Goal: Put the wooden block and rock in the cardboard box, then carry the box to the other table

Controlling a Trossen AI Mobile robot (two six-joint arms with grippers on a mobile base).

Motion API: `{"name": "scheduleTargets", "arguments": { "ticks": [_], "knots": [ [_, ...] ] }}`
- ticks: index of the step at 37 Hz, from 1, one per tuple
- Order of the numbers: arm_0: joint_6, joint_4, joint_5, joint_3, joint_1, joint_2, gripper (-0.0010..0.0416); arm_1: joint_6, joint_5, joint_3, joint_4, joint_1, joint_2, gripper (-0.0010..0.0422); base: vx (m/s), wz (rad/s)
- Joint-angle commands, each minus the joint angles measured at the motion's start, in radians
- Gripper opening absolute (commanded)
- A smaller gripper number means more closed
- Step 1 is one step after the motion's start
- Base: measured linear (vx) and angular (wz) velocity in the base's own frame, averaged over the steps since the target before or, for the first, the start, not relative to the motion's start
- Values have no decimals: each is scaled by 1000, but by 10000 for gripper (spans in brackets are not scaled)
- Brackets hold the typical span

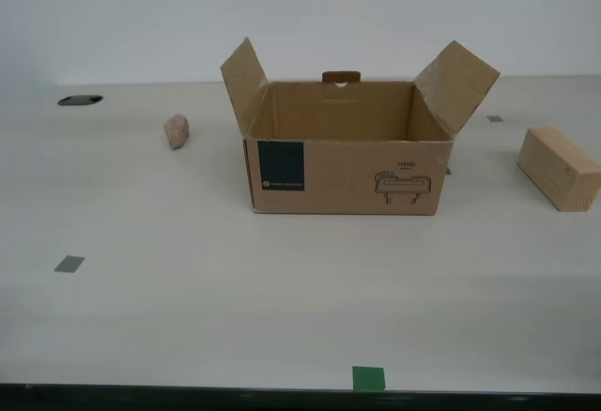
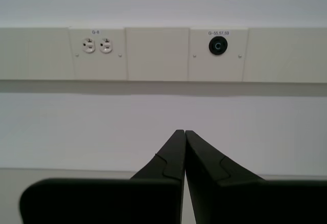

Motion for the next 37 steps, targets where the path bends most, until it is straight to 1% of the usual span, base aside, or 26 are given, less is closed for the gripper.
{"name": "scheduleTargets", "arguments": {
  "ticks": [1,6,13,16,19,21,25,29,33,37],
  "knots": [
    [0,-103,1,62,0,0,0,2,1,61,-111,-1,0,0,0,0],
    [0,-250,1,157,0,0,0,4,1,135,-227,-1,1,0,0,0],
    [1,-573,1,325,0,0,0,6,1,240,-423,-2,29,0,0,0],
    [4,-693,1,394,0,0,0,6,1,286,-503,-2,51,0,0,0],
    [27,-808,1,463,0,0,0,6,2,337,-578,-2,84,0,0,0],
    [31,-877,1,507,0,0,0,7,6,375,-639,-3,102,0,0,0],
    [65,-998,1,583,0,0,0,8,31,453,-752,-6,150,0,0,0],
    [86,-1103,1,650,-1,2,0,11,45,540,-851,-13,201,0,0,0],
    [114,-1212,1,721,-1,17,0,11,45,628,-949,-18,247,0,0,0],
    [122,-1324,1,799,-1,48,0,10,45,711,-1044,-21,292,0,0,0]
  ]
}}
